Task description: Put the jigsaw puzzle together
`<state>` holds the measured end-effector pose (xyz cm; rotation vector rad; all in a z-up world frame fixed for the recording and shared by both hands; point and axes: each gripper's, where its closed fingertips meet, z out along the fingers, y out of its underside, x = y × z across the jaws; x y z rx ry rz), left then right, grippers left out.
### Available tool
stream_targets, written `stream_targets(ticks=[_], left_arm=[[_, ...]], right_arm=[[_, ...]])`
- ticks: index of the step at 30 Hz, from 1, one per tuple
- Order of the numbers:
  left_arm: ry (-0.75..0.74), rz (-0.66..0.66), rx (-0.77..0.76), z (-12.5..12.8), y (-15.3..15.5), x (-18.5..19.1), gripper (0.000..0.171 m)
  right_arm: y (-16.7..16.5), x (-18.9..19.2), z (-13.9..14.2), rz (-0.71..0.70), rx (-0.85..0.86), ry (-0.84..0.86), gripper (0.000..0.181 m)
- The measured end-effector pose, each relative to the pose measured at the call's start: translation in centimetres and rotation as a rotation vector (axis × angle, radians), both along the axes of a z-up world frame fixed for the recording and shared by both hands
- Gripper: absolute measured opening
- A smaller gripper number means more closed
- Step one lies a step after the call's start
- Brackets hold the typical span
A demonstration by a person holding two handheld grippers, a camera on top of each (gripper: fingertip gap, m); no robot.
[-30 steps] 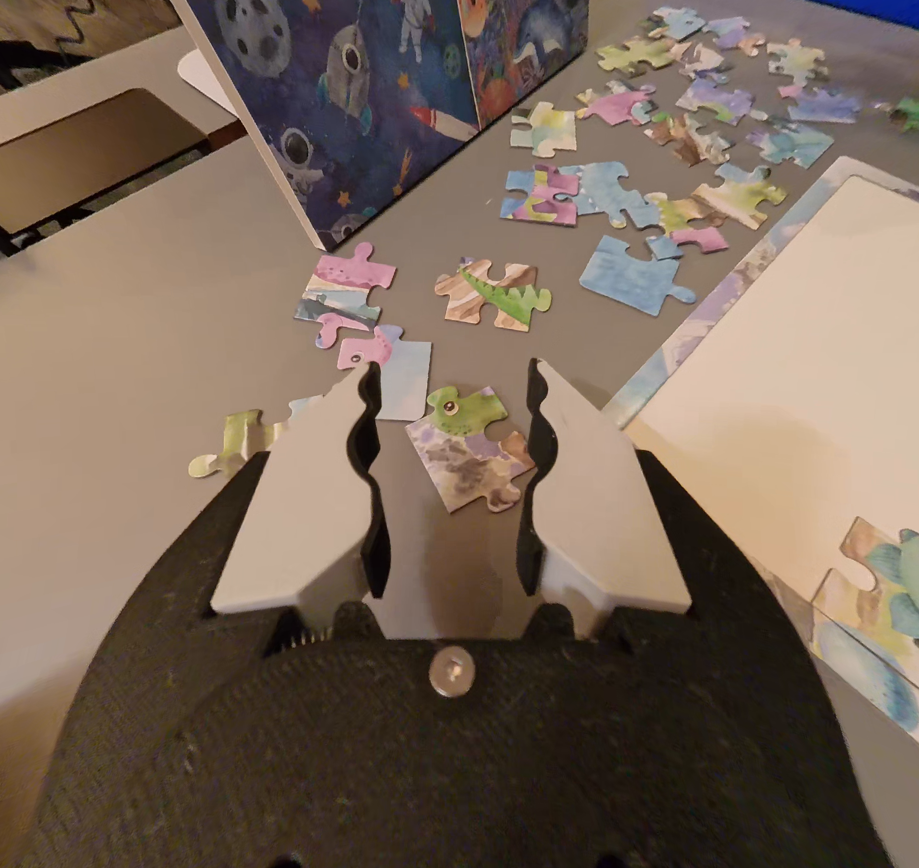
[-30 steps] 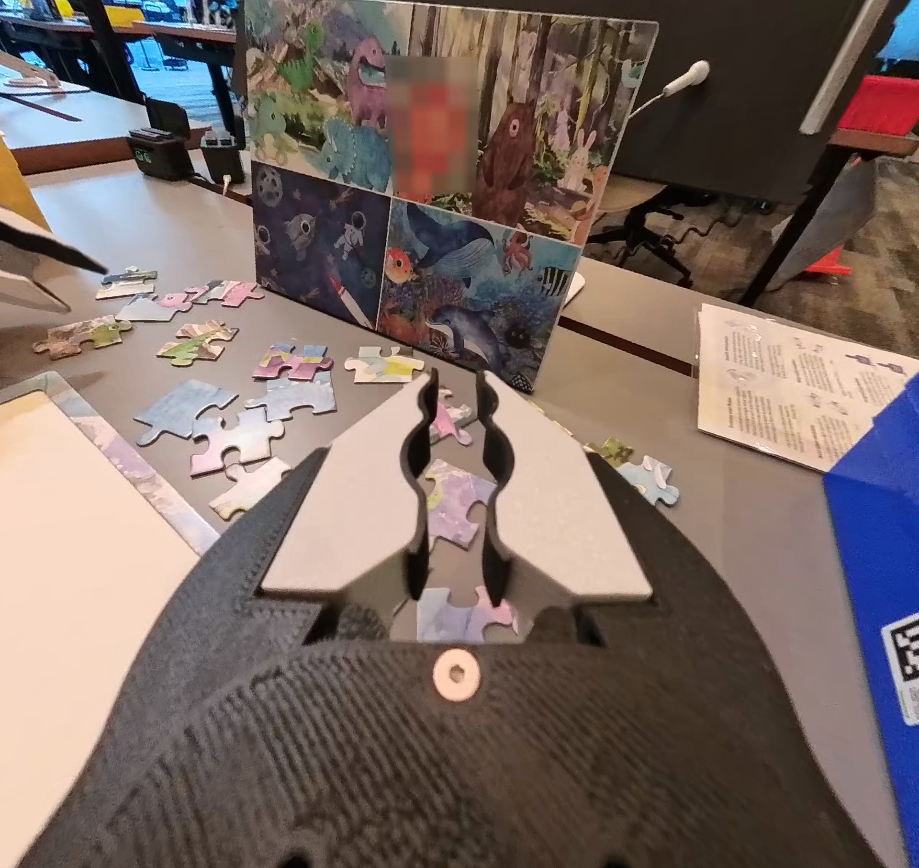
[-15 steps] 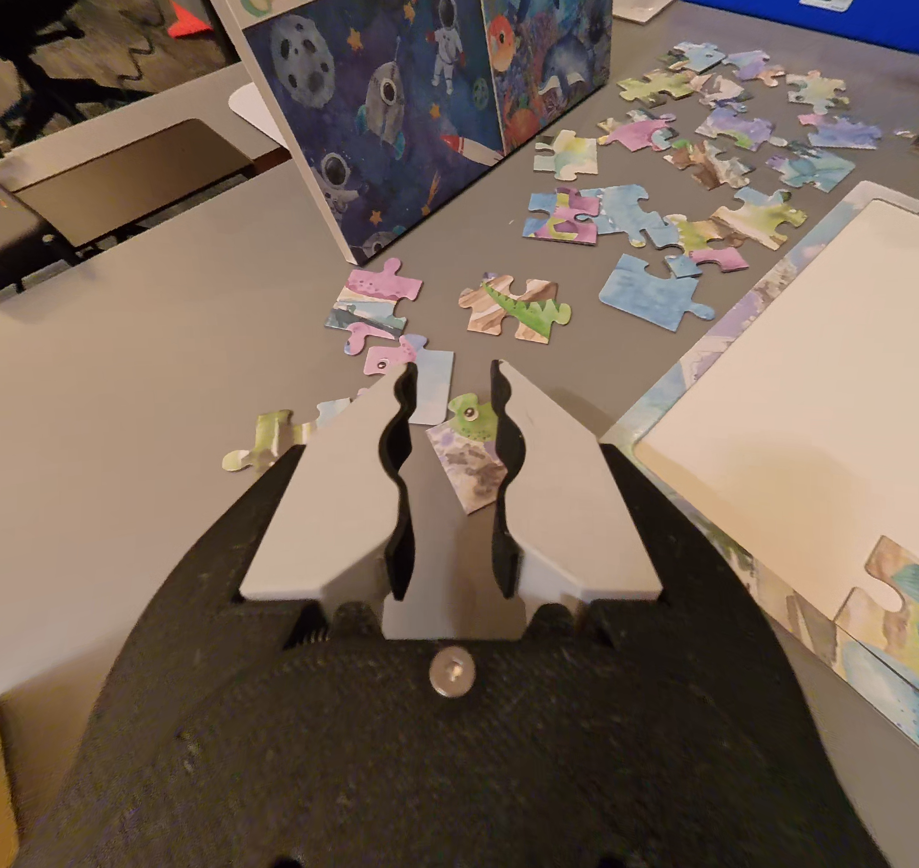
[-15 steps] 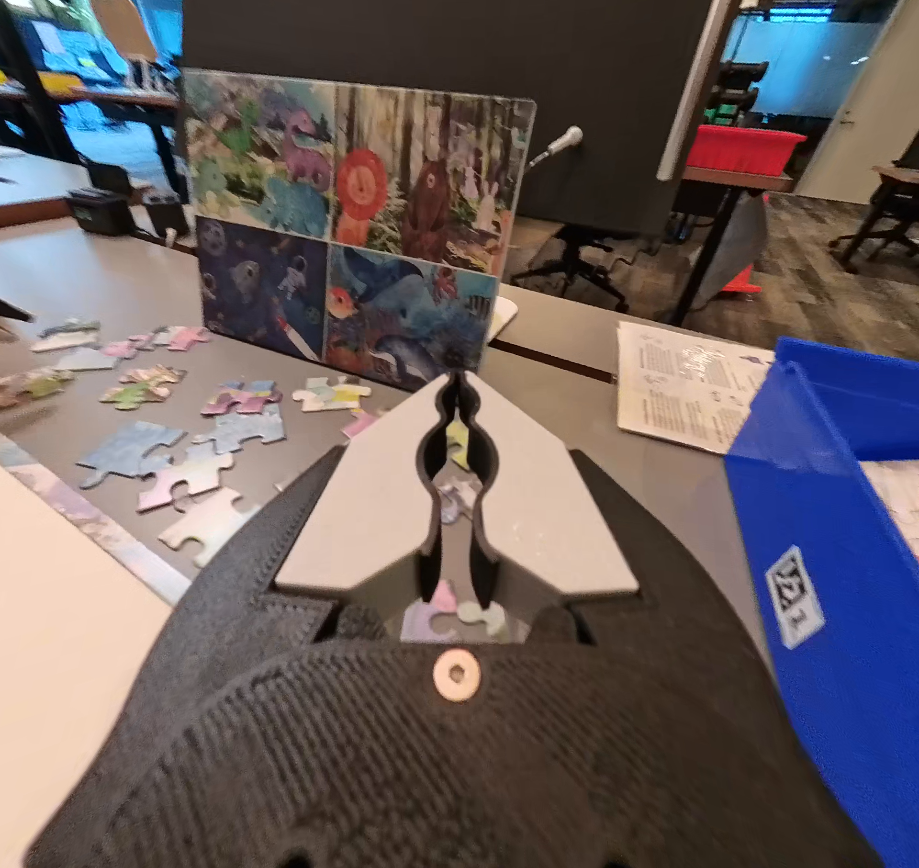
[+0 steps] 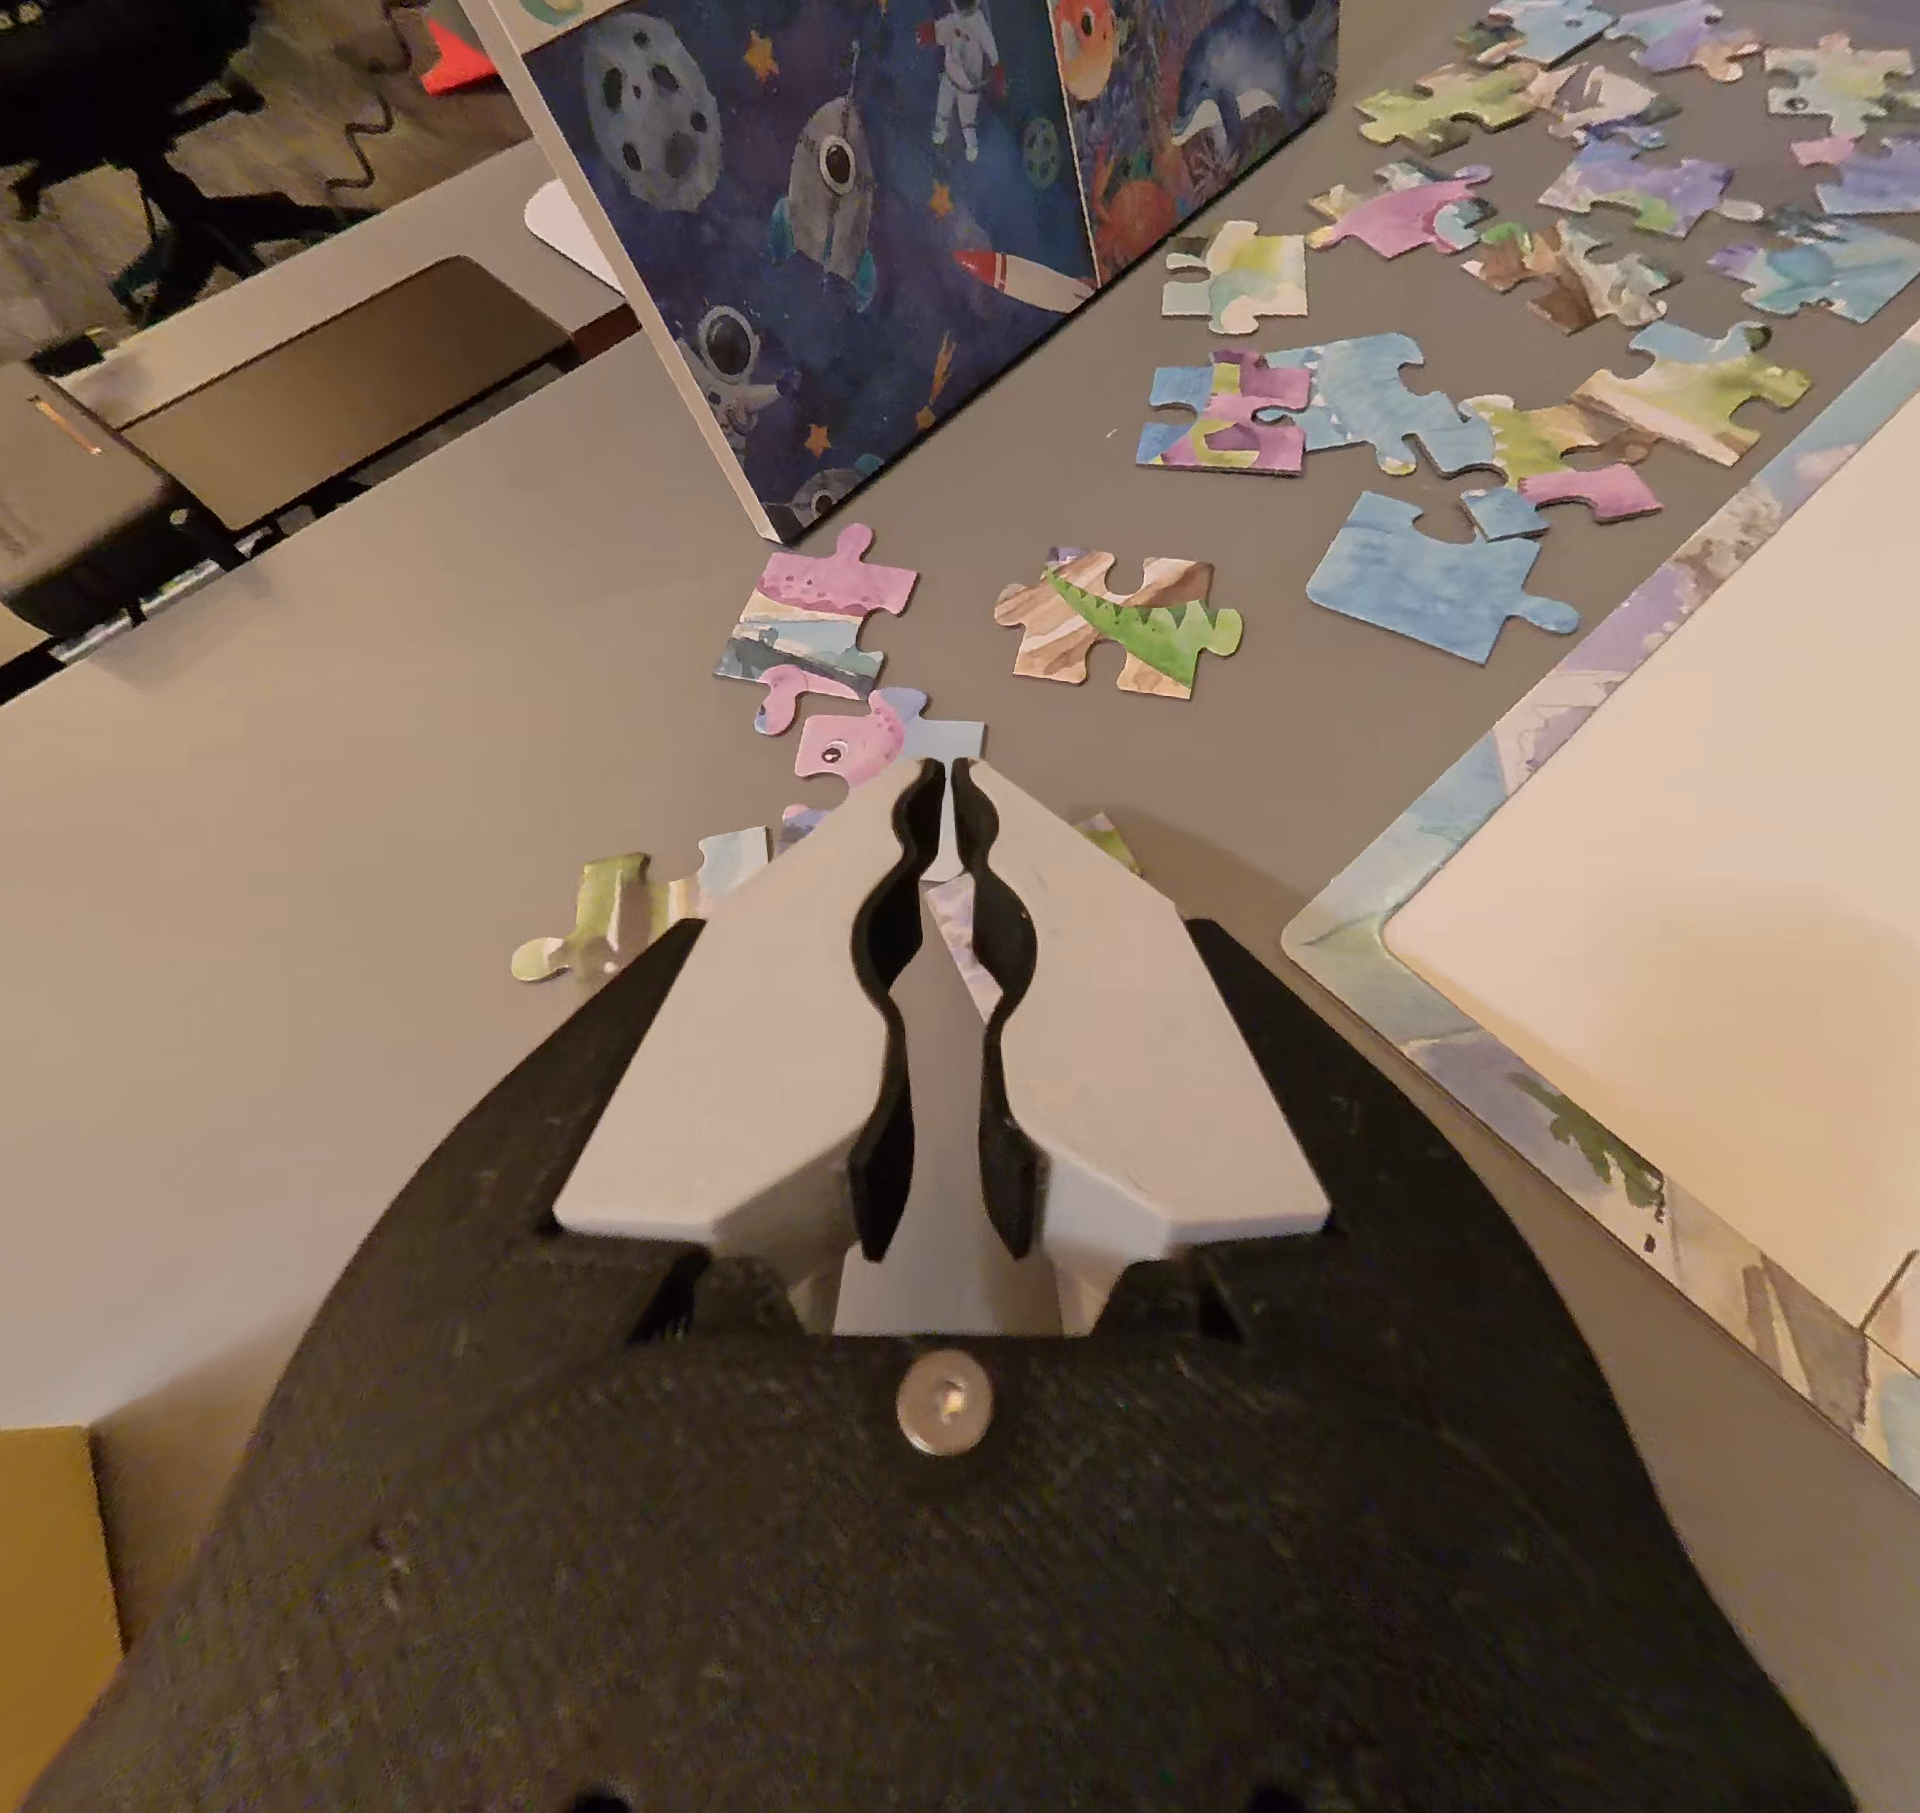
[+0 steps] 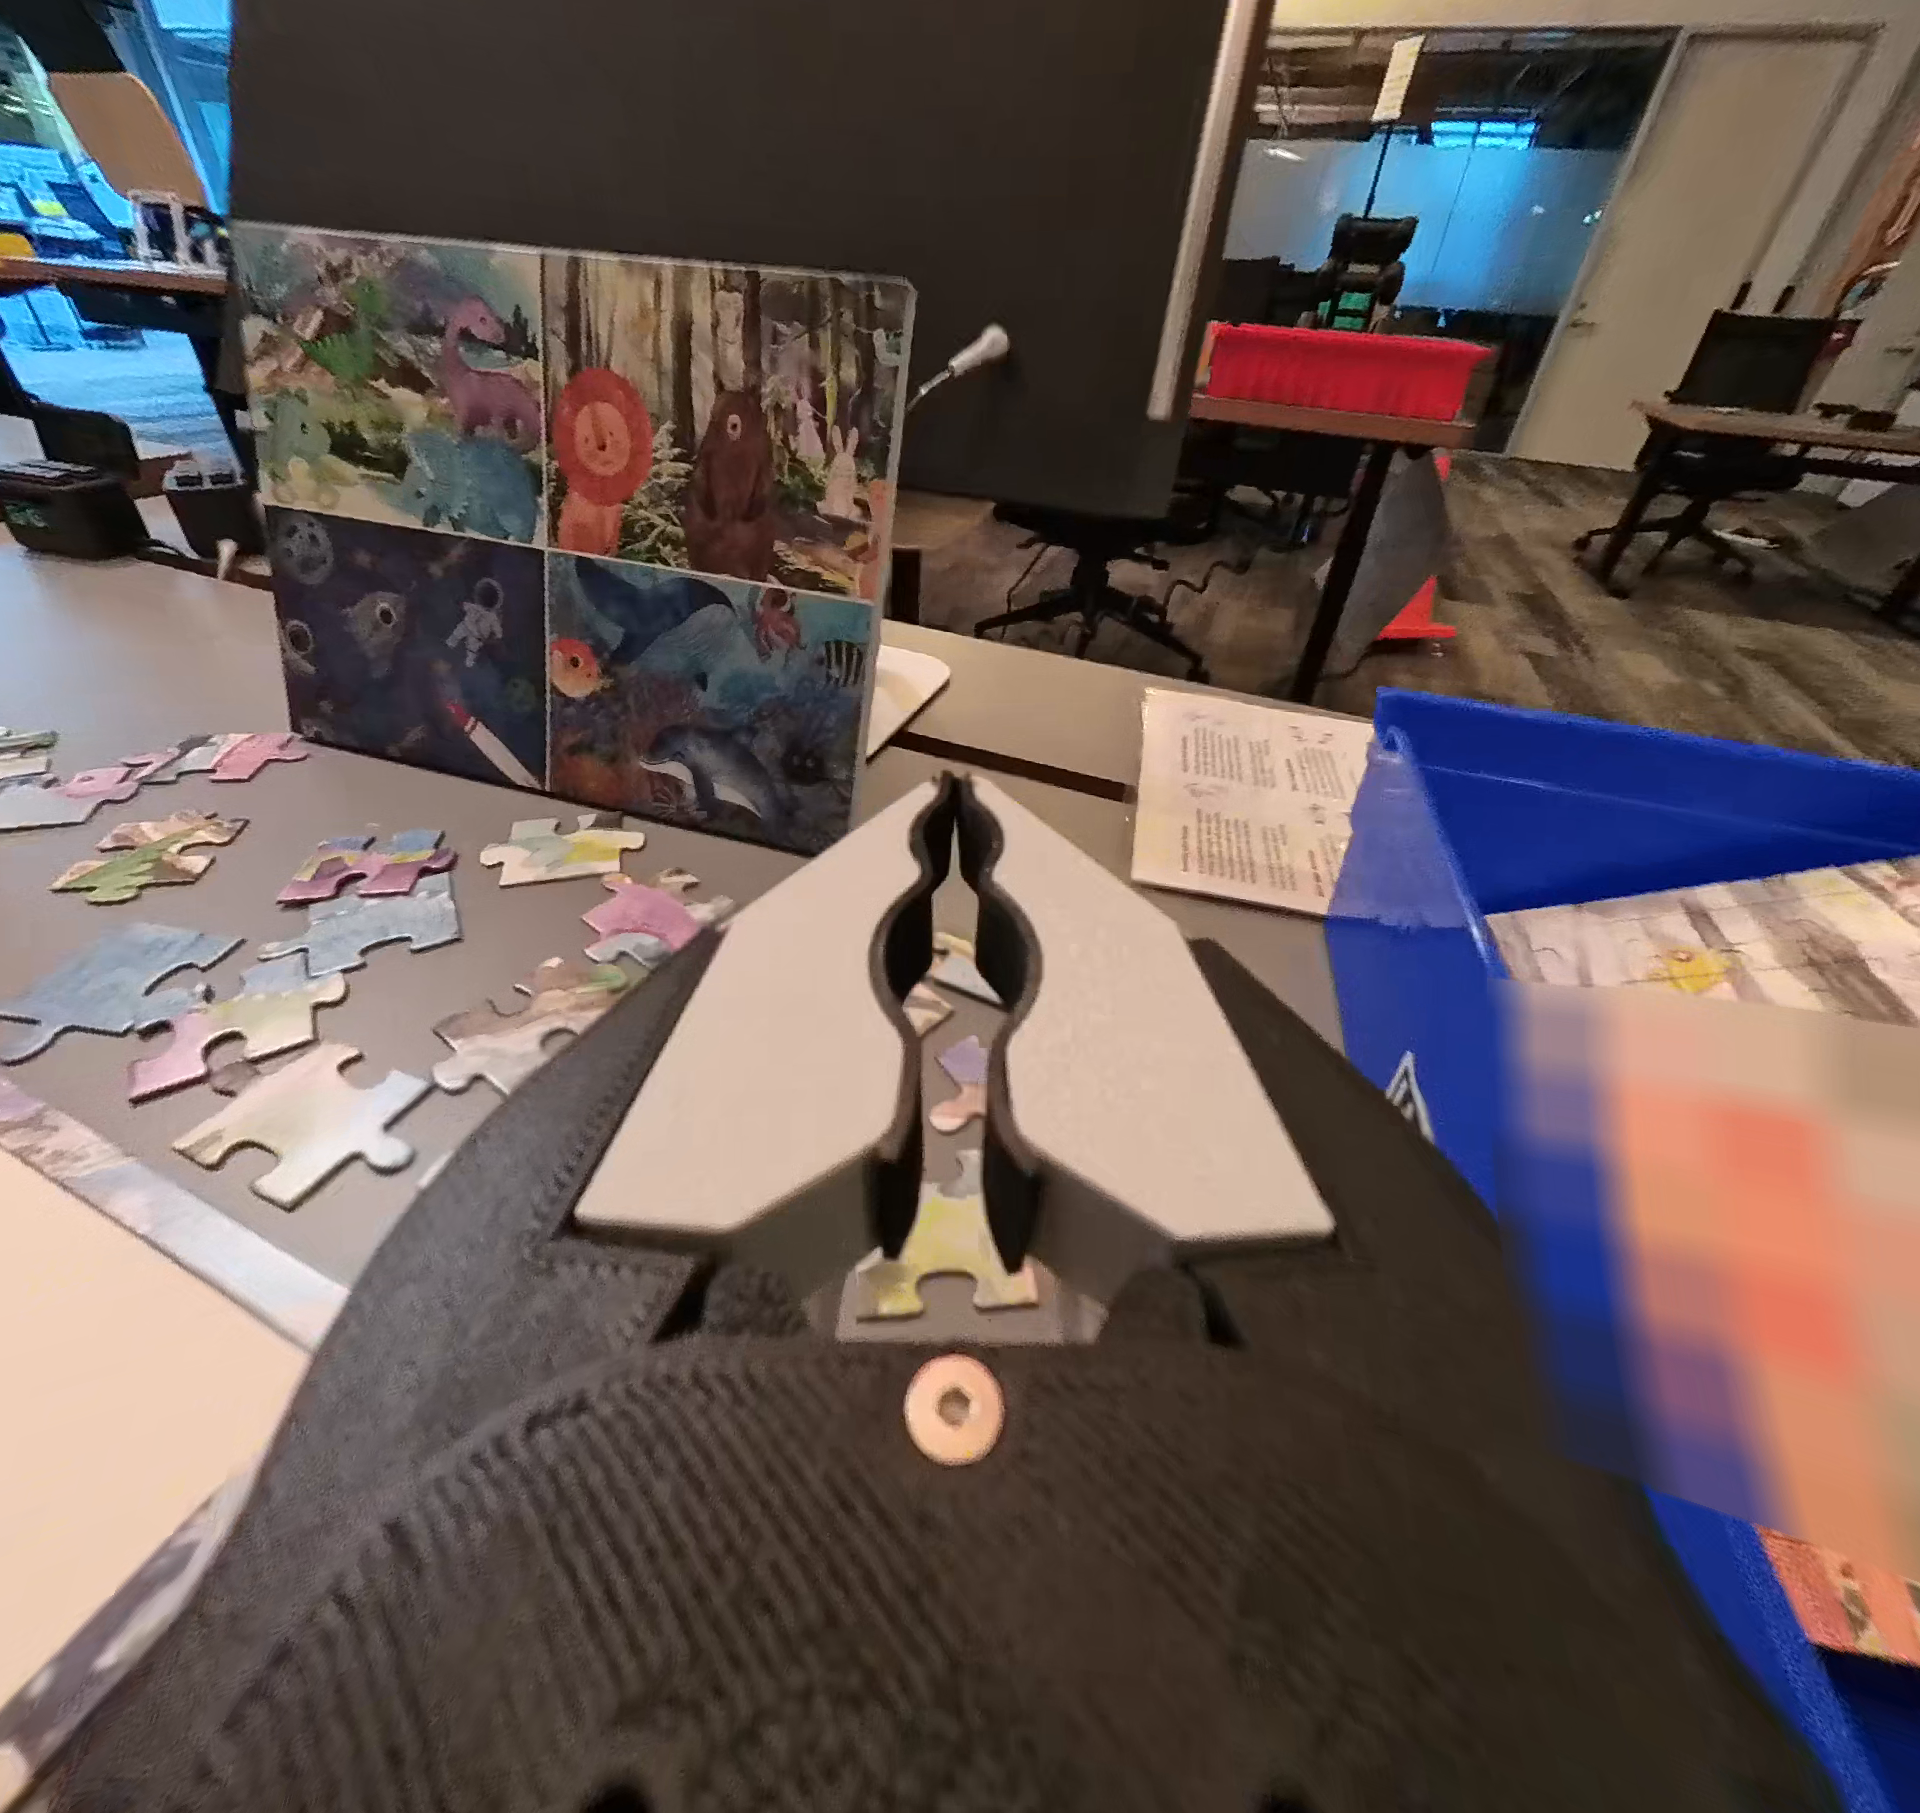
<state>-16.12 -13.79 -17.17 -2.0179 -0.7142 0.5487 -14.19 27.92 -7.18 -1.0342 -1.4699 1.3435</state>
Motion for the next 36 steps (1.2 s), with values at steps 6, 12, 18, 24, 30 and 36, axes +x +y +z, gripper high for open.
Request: stream_targets(ticks=[6,12,18,24,30,36], left_arm=[[0.0,-0.018,-0.018,-0.2,0.3,0.3,0.006],[0.014,-0.019,-0.002,0.5,0.3,0.3,0.013],[0.017,-0.028,-0.018,0.3,0.4,0.5,0.013],[0.009,-0.016,-0.006,0.2,0.0,0.2,0.013],[-0.015,-0.015,0.011,0.0,0.0,0.1,0.013],[-0.013,-0.017,0.003,-0.1,0.1,0.2,0.013]], right_arm=[[-0.6,-0.8,-2.4,0.037,0.011,-0.107,0.0],[-0.3,-1.7,-6.1,-0.005,0.1,-0.279,0.017],[1.7,-0.7,-11.2,-0.115,0.002,-0.628,0.064],[1.5,0.6,-12.5,-0.101,-0.021,-0.703,0.075],[1.5,0.9,-13.5,-0.118,0.043,-0.72,0.068],[1.3,0.6,-13.6,-0.095,0.098,-0.691,0.05]])
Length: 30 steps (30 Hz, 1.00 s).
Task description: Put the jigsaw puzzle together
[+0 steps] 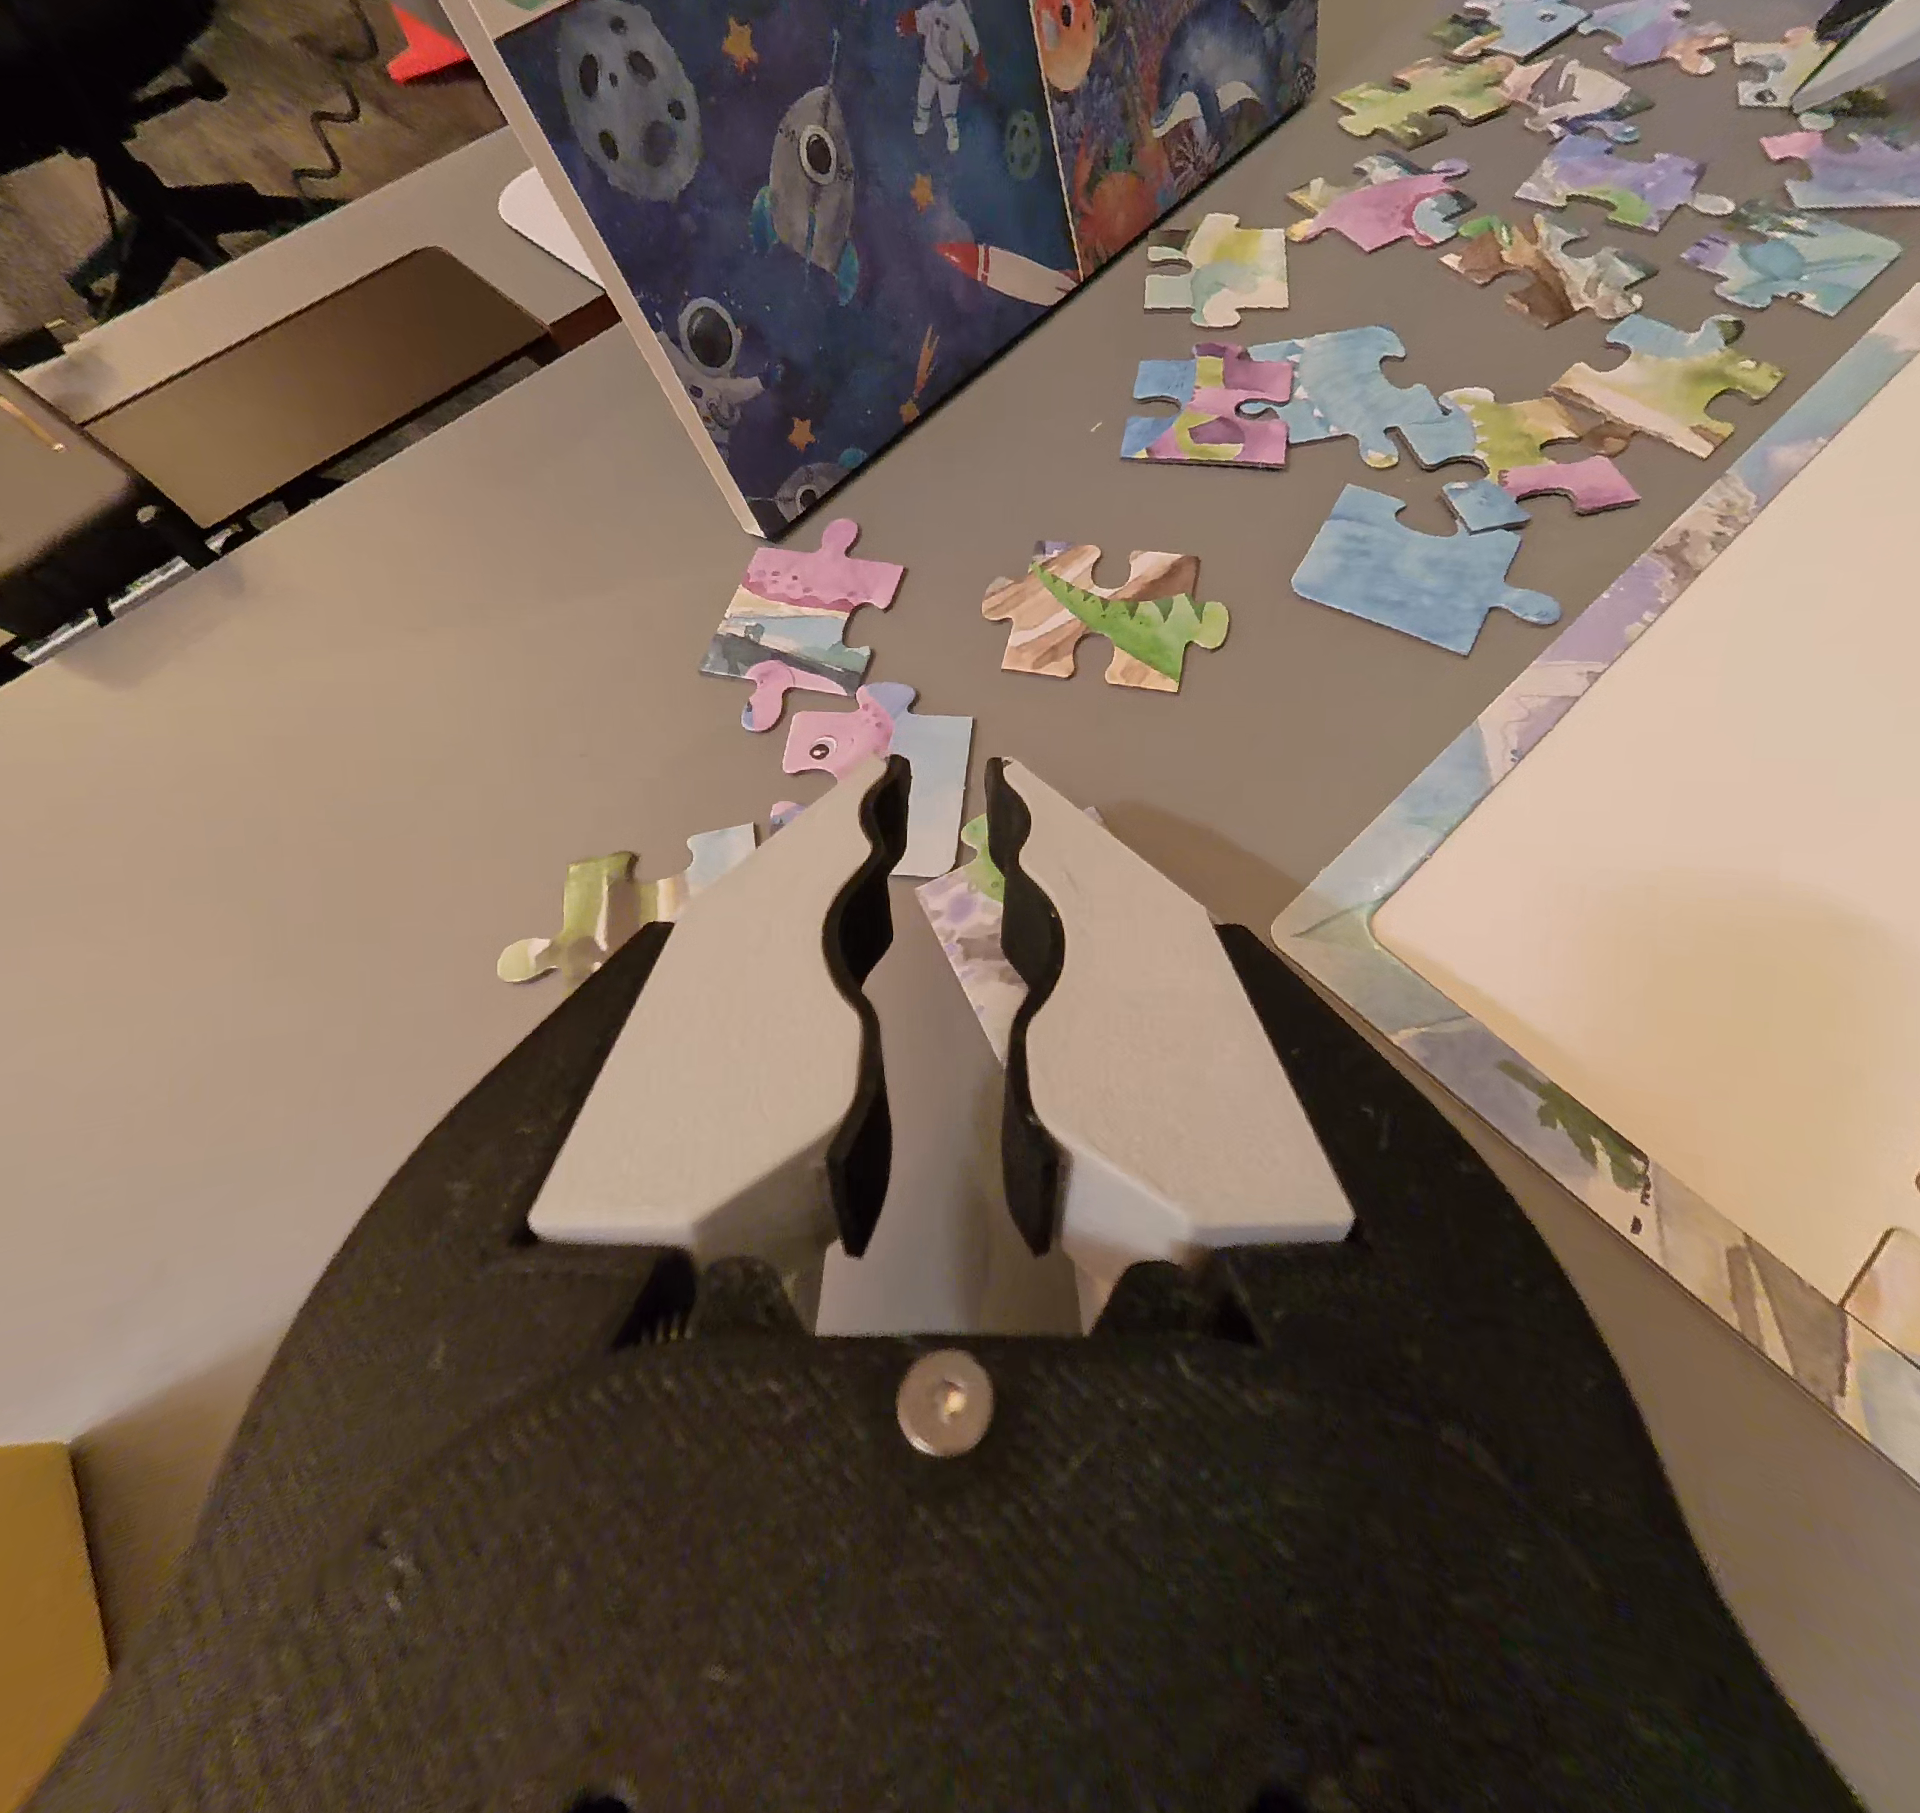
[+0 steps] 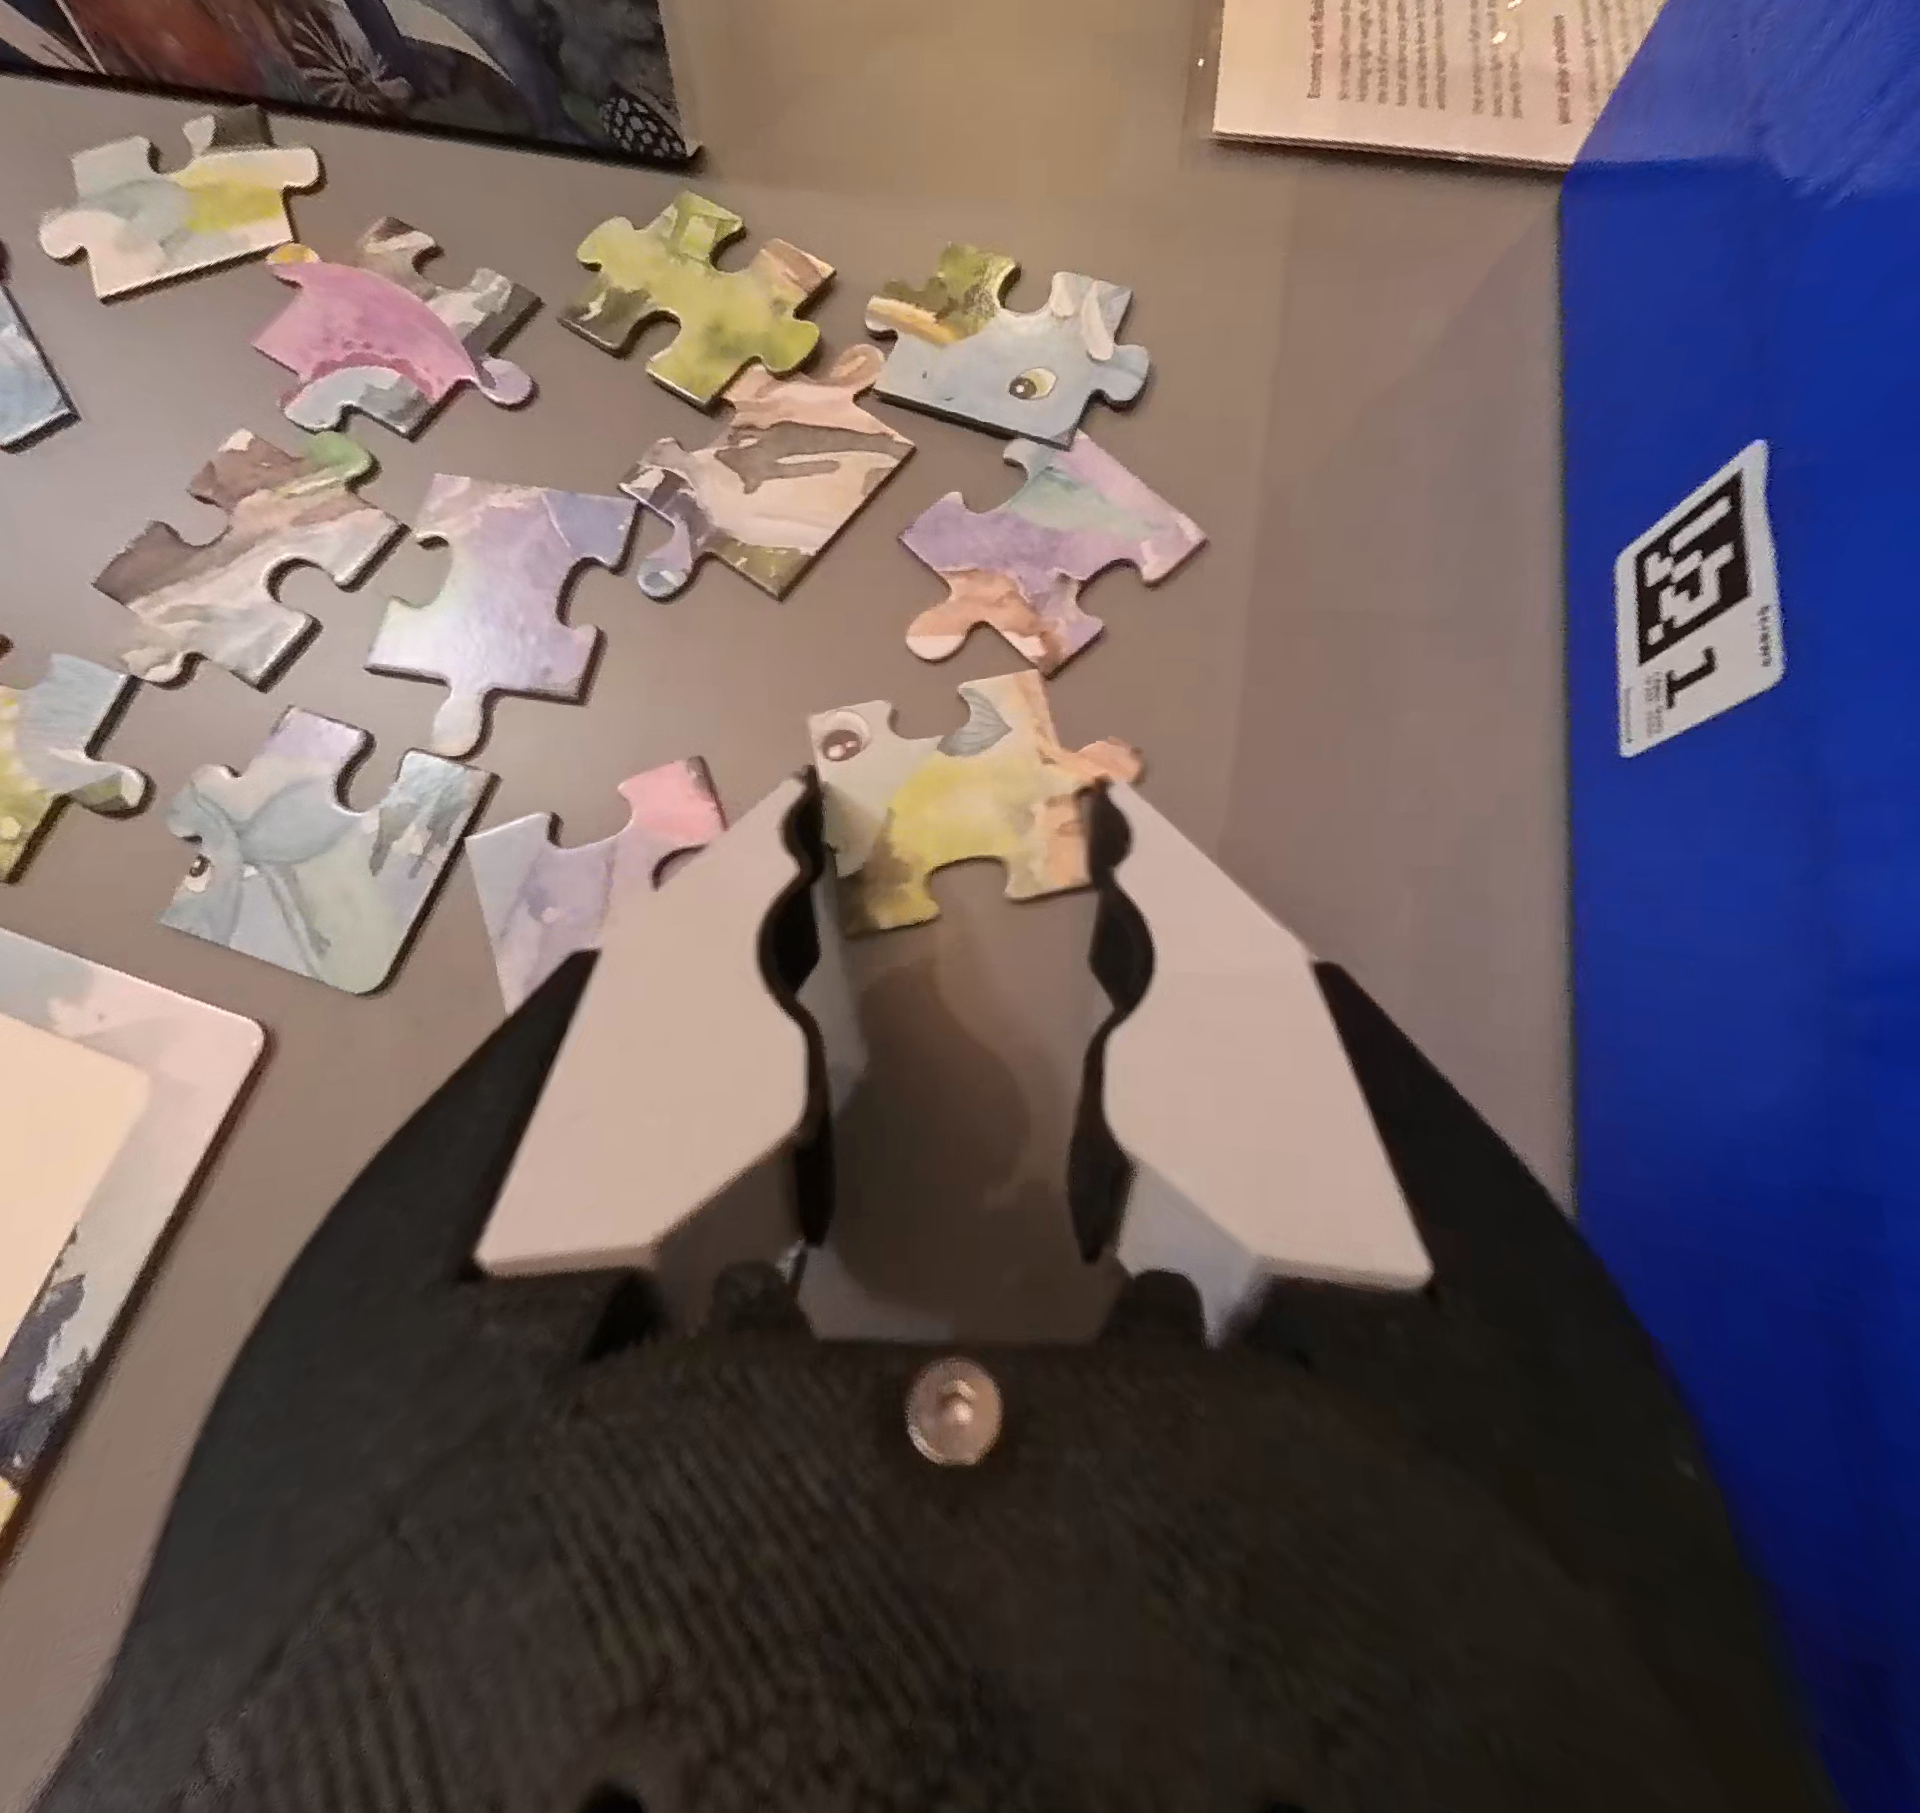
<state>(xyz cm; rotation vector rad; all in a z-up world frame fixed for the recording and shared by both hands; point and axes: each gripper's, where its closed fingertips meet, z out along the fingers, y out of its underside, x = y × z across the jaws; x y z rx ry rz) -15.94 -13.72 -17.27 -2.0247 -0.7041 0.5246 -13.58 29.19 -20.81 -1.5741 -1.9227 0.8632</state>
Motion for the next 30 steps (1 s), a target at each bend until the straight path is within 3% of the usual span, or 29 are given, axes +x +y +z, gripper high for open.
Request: stream_targets(ticks=[5,6,7,15,22,30], left_arm=[[-0.002,-0.011,0.006,0.1,0.3,0.2,0.014],[-0.001,-0.013,0.004,0.1,0.4,0.2,0.014],[0.0,-0.015,0.004,0.1,0.4,0.2,0.014],[0.008,-0.02,0.001,0.3,0.6,0.4,0.015],[-0.003,-0.018,0.0,0.0,0.5,0.2,0.015],[-0.01,-0.02,-0.006,-0.2,0.5,0.2,0.015]], right_arm=[[0.0,0.2,0.1,0.012,-0.017,-0.007,0.043],[0.0,0.2,0.4,0.018,-0.015,0.003,0.022],[0.1,0.2,0.8,0.017,-0.009,0.017,0.019],[0.6,0.1,1.3,-0.016,0.024,0.032,0.057],[2.1,0.7,3.0,-0.078,-0.004,0.093,0.059],[0.9,1.4,0.2,-0.002,0.01,-0.056,0.062]])
